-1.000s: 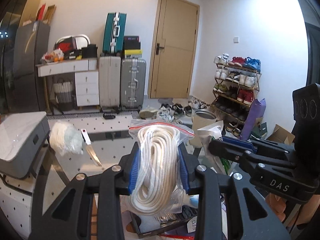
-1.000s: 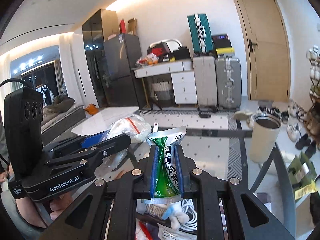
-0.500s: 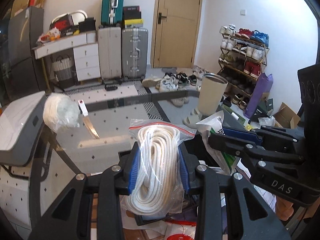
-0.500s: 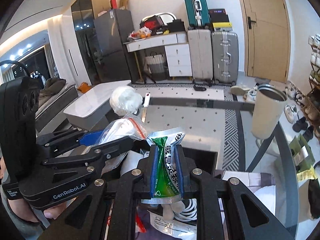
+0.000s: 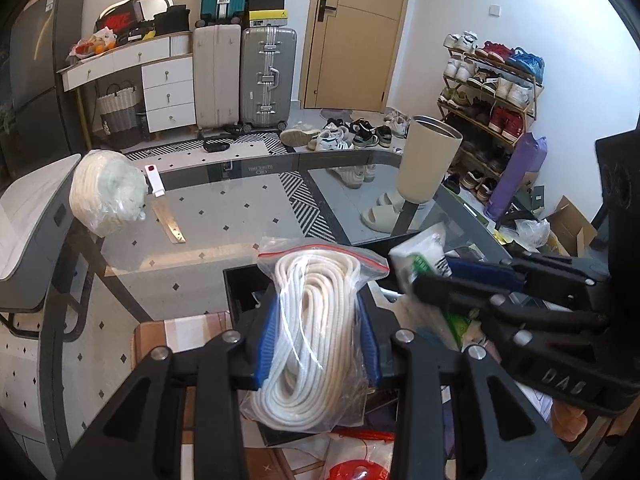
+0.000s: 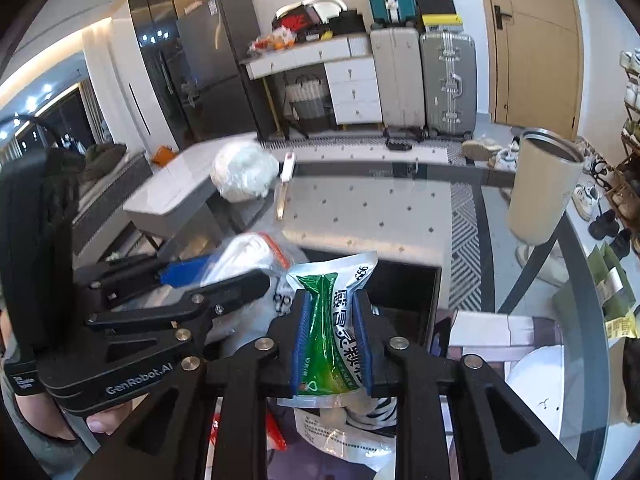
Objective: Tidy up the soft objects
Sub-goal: 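Lift the bagged rope and green sachet and lower them into the black bin, then open both grippers above the bin to release the items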
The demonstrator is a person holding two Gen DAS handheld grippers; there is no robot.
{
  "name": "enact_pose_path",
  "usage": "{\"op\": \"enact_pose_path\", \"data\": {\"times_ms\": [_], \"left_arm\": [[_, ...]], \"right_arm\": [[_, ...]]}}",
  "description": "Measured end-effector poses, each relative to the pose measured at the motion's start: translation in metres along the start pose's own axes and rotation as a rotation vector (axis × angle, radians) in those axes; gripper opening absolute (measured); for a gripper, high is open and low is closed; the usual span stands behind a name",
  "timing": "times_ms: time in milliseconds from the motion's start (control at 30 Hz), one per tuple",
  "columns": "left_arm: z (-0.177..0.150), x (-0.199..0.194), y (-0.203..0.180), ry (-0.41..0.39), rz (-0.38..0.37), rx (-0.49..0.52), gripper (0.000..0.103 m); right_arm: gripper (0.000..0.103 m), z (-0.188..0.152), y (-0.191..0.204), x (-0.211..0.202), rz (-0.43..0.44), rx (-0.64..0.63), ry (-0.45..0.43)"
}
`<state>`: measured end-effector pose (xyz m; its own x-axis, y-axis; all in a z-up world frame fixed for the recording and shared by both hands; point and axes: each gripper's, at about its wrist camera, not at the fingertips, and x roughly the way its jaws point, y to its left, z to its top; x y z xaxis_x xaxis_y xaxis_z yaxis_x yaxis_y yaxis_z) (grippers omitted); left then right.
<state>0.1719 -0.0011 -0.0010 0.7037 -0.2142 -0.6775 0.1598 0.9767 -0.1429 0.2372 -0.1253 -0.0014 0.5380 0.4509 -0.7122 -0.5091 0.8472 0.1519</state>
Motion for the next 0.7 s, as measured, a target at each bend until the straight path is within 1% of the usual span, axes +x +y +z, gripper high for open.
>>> {"op": "enact_pose_path", "data": {"times_ms": [67,133,200,233,267,300,333,400,433,467,500,567,600,667,700], "left_arm": [[-0.001,0.001,-0.001,0.002,-0.002,0.001,0.048],[-0.001,0.001,-0.002,0.007,-0.005,0.001,0.054],[-0.002,0.0,-0.001,0.012,0.007,-0.011,0.055],[-0.002,-0.001,0.0,0.012,0.012,-0.013,0.056],[-0.001,-0.003,0.001,0.006,0.007,-0.015,0.057],[-0.001,-0.007,0.001,-0.003,-0.001,-0.015,0.057],[0.0,-0.01,0.0,-0.009,0.002,-0.012,0.06],[0.002,-0.019,-0.001,-0.018,0.005,0.0,0.069],[0.002,-0.023,0.0,-0.019,0.002,0.003,0.079],[0.002,-0.029,-0.001,-0.017,-0.002,0.005,0.081],[0.001,-0.033,-0.002,-0.018,-0.004,0.006,0.082],[-0.003,-0.045,-0.005,-0.028,0.01,0.019,0.083],[-0.005,-0.048,-0.006,-0.03,0.015,0.024,0.084],[-0.011,-0.054,-0.007,-0.025,0.016,0.036,0.091],[-0.016,-0.057,-0.008,-0.02,0.014,0.045,0.091]], "right_arm": [[0.031,-0.003,0.002,0.003,-0.004,-0.003,0.018],[0.035,-0.003,0.001,0.003,-0.004,-0.006,0.022],[0.043,-0.002,-0.001,-0.003,-0.008,0.0,0.015],[0.051,-0.002,-0.001,-0.006,-0.004,0.003,0.012],[0.053,-0.002,-0.003,-0.011,0.008,0.007,0.006],[0.053,-0.002,-0.004,-0.017,0.019,0.011,0.0],[0.053,-0.002,-0.004,-0.022,0.023,0.01,-0.004],[0.053,-0.003,-0.006,-0.033,0.021,0.006,-0.015],[0.053,-0.005,-0.007,-0.036,0.02,0.005,-0.017],[0.053,-0.007,-0.009,-0.04,0.02,0.005,-0.014],[0.053,-0.01,-0.012,-0.042,0.02,0.009,-0.004],[0.053,-0.018,-0.016,-0.045,0.019,0.008,0.013],[0.053,-0.022,-0.018,-0.046,0.02,0.003,0.023],[0.054,-0.032,-0.02,-0.05,0.014,-0.012,0.033],[0.054,-0.037,-0.021,-0.052,0.012,-0.02,0.038]]}}
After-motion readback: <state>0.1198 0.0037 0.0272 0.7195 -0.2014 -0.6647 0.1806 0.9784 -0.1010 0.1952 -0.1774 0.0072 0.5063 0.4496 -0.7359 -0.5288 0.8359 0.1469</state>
